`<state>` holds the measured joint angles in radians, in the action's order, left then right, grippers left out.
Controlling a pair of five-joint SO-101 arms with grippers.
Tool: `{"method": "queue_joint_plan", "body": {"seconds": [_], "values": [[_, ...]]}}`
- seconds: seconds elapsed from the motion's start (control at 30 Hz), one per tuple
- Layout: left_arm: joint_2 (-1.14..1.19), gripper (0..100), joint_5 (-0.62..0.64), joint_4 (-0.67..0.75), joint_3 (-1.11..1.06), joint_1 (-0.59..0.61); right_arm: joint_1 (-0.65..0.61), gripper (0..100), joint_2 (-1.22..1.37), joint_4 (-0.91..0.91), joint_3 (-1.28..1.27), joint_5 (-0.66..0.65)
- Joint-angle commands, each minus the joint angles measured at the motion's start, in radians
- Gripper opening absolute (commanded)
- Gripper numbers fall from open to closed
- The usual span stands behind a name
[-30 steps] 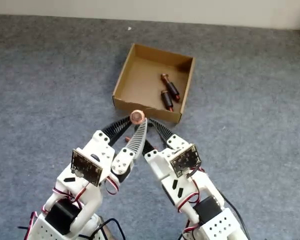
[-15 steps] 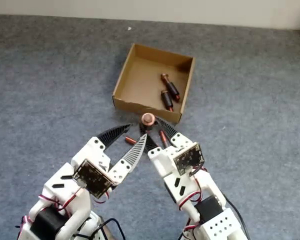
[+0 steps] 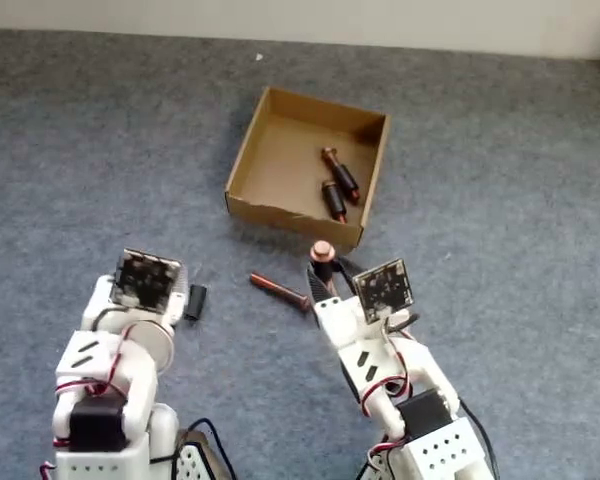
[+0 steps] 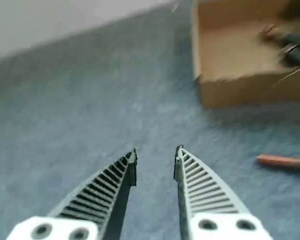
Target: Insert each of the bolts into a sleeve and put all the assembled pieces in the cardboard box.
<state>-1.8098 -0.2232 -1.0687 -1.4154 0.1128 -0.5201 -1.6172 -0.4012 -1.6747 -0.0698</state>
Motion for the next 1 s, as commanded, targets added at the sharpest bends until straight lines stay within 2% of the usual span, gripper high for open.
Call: {"method": "queue_joint_plan", "body": {"seconds": [0.0,0.13,0.33,0.43,0.77,0.97], "values": [[-0.005,15,-0.011,-0.002,-0.122,0.147,0.031,0.5,-0.013,-0.137,0.096,0.020],[-0.005,15,-0.011,-0.002,-0.226,0.148,0.036,0.5,-0.012,-0.237,0.211,0.020],[-0.005,15,-0.011,-0.002,-0.239,0.131,0.036,0.5,0.096,-0.246,0.380,0.021],[-0.005,15,-0.011,-0.006,-0.240,0.120,0.036,0.5,0.306,-0.222,0.526,0.021],[-0.005,15,-0.011,0.000,-0.257,0.122,0.108,0.5,1.081,0.124,0.961,0.020],[-0.005,15,-0.011,0.000,-0.257,0.122,0.147,0.6,1.457,0.148,1.156,0.021]]}}
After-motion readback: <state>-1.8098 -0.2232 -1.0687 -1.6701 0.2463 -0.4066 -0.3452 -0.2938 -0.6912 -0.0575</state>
